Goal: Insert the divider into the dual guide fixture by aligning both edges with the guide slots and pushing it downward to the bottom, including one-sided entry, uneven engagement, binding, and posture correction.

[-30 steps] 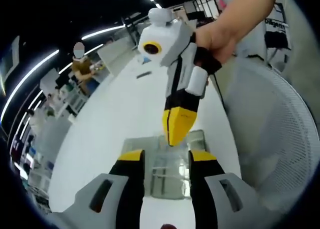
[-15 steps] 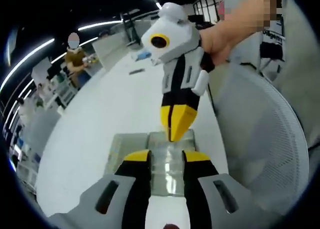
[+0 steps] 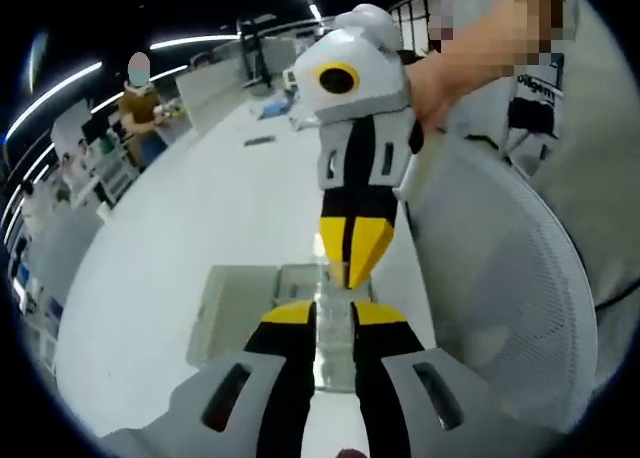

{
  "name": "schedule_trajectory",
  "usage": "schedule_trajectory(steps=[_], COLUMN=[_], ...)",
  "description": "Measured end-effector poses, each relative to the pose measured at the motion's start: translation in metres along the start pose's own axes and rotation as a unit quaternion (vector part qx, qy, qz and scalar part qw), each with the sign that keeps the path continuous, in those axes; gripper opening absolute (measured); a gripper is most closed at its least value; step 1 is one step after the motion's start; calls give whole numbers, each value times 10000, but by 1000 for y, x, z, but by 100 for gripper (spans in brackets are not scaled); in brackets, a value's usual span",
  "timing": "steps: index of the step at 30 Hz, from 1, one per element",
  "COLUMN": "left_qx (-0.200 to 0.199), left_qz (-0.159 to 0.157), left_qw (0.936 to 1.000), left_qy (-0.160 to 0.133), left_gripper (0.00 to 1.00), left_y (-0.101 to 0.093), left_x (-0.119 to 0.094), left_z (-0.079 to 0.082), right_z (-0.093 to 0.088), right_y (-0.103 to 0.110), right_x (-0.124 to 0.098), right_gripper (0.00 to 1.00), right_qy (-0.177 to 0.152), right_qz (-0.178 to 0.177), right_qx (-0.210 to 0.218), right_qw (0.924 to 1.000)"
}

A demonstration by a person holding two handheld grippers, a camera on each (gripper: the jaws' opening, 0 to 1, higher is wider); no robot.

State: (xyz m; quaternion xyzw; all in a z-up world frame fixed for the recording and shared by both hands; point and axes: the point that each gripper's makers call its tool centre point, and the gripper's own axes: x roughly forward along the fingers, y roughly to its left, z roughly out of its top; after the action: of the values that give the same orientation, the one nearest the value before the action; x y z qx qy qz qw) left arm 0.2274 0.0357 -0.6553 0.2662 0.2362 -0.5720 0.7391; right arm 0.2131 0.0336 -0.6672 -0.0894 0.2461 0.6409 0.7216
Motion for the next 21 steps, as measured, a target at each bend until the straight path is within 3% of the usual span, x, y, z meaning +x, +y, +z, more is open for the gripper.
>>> schedule_trajectory(steps=[21], left_qx=[-107], left_qz=[-529], left_qw=[9983], left_qy=[212], left_gripper=[2], left_y=[-20], left_x=[3], left_z=[-1], right_z=[0], right_y=[15], right_x=[0], right_gripper=[0], right_qy=[235], right_qz=[145], right_qx=[-820], right_qw=[9963])
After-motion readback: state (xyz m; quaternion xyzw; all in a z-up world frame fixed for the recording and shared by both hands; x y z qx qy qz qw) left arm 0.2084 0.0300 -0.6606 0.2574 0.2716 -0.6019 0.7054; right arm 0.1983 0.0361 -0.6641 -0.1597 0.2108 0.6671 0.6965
